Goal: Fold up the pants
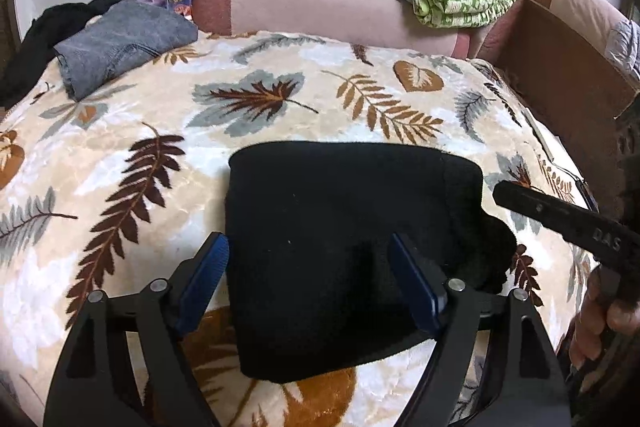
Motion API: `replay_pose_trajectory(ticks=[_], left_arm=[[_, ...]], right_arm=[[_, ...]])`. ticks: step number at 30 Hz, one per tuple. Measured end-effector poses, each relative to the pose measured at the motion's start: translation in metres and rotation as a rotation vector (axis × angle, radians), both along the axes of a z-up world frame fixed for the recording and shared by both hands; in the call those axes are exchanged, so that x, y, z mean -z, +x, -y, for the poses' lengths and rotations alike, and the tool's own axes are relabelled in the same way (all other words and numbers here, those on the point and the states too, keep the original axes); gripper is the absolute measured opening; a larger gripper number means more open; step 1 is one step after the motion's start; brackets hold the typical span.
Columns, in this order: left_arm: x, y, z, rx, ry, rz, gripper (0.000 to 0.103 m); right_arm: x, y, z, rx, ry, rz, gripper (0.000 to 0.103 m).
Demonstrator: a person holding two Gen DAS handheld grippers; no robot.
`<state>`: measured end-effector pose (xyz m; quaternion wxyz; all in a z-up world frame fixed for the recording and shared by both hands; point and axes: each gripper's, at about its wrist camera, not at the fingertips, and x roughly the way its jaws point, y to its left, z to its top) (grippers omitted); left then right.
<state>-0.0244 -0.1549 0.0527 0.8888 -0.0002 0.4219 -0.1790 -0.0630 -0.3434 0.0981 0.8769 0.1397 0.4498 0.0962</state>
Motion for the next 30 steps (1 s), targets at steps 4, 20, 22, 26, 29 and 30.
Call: replay_pose_trajectory(ticks=[4,20,22,26,29,30], left_arm=[[-0.003,-0.004,-0.003,-0.008,-0.012,0.001,0.082],[0.021,-0.015,-0.002,-0.011,0.009,-0.046,0.083],[0.021,-0.015,-0.002,-0.011,0.008,-0.047,0.083],[0.021,-0.016,-0.004,-0.014,-0.005,-0.052,0.083],[0.019,-0.016,-0.005,-0.016,-0.011,-0.061,0.083],[0.018,-0.015,-0.007,-0.017,-0.016,-0.062,0.083]], right_arm=[[-0.001,-0.004,-0.019,-0.063,-0.013,-0.002,0.020],[0.030,-0.026,-0.025,-0.096,-0.070,-0.068,0.018],[0.030,-0.028,-0.025,-0.098,-0.070,-0.066,0.018],[0.030,-0.030,-0.023,-0.093,-0.052,-0.057,0.018],[0.025,-0.029,-0.019,-0.079,-0.023,-0.057,0.019],[0.022,-0.028,-0.017,-0.071,-0.012,-0.053,0.023]])
